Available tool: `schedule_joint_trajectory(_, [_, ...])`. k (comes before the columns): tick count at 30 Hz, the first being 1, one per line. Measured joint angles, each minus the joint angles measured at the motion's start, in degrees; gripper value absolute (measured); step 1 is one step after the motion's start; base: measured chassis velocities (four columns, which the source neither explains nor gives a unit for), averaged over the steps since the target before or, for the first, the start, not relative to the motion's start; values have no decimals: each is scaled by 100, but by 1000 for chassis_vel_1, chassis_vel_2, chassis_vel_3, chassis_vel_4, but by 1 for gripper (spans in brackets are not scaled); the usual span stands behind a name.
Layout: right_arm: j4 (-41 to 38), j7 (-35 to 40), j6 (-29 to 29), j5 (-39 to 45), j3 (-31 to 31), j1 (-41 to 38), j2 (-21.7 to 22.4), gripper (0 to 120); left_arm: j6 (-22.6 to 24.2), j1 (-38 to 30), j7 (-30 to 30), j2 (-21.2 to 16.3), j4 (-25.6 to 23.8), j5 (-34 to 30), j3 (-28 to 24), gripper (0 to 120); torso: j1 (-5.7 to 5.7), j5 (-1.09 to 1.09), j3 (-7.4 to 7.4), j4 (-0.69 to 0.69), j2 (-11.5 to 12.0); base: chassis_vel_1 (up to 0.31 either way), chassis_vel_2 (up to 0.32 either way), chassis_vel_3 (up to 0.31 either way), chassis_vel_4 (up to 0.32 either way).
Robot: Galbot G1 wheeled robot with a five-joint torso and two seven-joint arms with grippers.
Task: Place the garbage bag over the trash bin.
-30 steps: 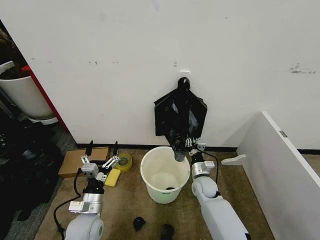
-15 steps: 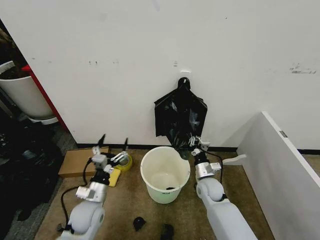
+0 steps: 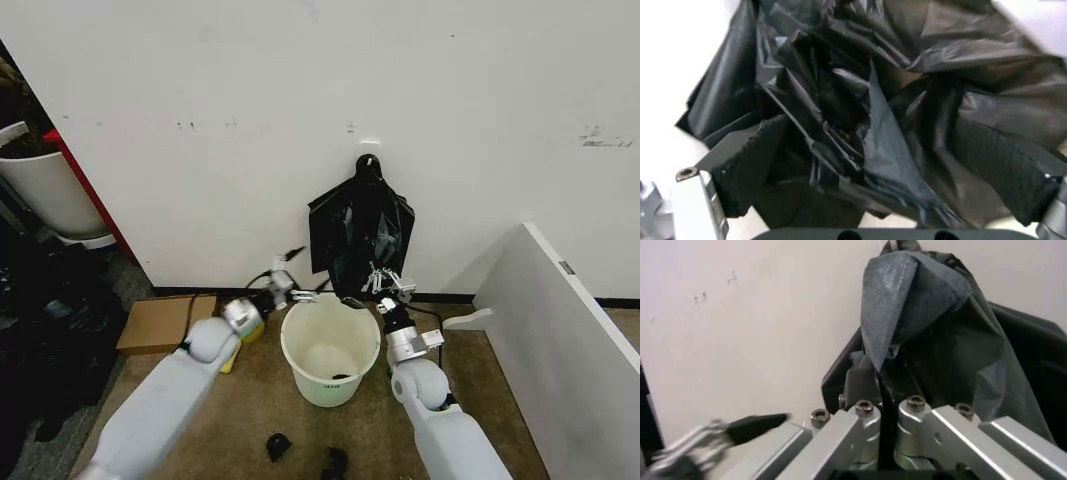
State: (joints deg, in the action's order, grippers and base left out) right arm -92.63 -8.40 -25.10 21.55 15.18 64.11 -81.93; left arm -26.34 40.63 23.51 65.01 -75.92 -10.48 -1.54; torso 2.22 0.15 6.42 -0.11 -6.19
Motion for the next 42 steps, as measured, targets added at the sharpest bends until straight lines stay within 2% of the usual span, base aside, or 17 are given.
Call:
schedule_joint_trajectory(9, [-82, -30, -6, -102, 13, 98, -42, 0, 64, -226, -235, 349, 376, 257, -177, 99, -1, 0, -1, 0, 0, 0, 0, 0, 0])
schedule_joint_trajectory(13, [-163, -30, -7, -113, 20, 149, -46, 0, 97, -304, -296, 466, 550, 559, -170, 84, -1, 0, -1, 0, 0, 0, 0, 0, 0])
schedule_joint_trajectory(15, [-176, -29, -6, -114, 22, 156, -45, 0, 112, -315, -307, 474, 568, 582, -169, 81, -1, 0, -1, 0, 0, 0, 0, 0, 0])
schedule_joint_trajectory(17, [-204, -28, -6, -115, 24, 170, -43, 0, 150, -329, -327, 487, 609, 604, -166, 73, -1, 0, -1, 0, 0, 0, 0, 0, 0])
schedule_joint_trajectory(22, [-277, -19, 6, -113, 24, 201, -17, 0, 188, -297, -354, 514, 638, 536, -143, 51, -1, 0, -1, 0, 0, 0, 0, 0, 0])
schedule_joint_trajectory(23, [-277, -19, 6, -113, 24, 201, -17, 0, 188, -297, -354, 514, 638, 536, -143, 51, -1, 0, -1, 0, 0, 0, 0, 0, 0])
schedule_joint_trajectory(30, [-302, 5, 7, -94, 41, 221, 24, 0, 256, -72, -733, 570, 520, 262, -62, 23, -1, 0, -1, 0, 0, 0, 0, 0, 0])
schedule_joint_trajectory(31, [-302, 5, 7, -94, 41, 221, 24, 0, 256, -72, -733, 570, 520, 262, -62, 23, -1, 0, -1, 0, 0, 0, 0, 0, 0])
schedule_joint_trajectory(36, [-336, 144, 22, -111, 36, 260, 53, 0, 319, 211, -1235, 550, 75, -324, 88, 1, -1, 0, -2, 0, 0, 0, 0, 0, 0])
schedule_joint_trajectory(38, [-373, 365, 81, -222, 23, 314, 67, 0, 352, 421, -1457, 549, -235, -717, 198, 0, -1, 0, -2, 0, 0, 0, 0, 0, 0])
schedule_joint_trajectory(39, [-373, 365, 81, -222, 23, 314, 67, 0, 352, 421, -1457, 549, -235, -717, 198, 0, -1, 0, -2, 0, 0, 0, 0, 0, 0])
schedule_joint_trajectory(42, [-478, 781, 232, -465, -5, 516, 127, 0, 411, 887, -1668, 601, -809, -1230, 523, 0, -1, 0, -2, 0, -1, 0, 0, 0, 0])
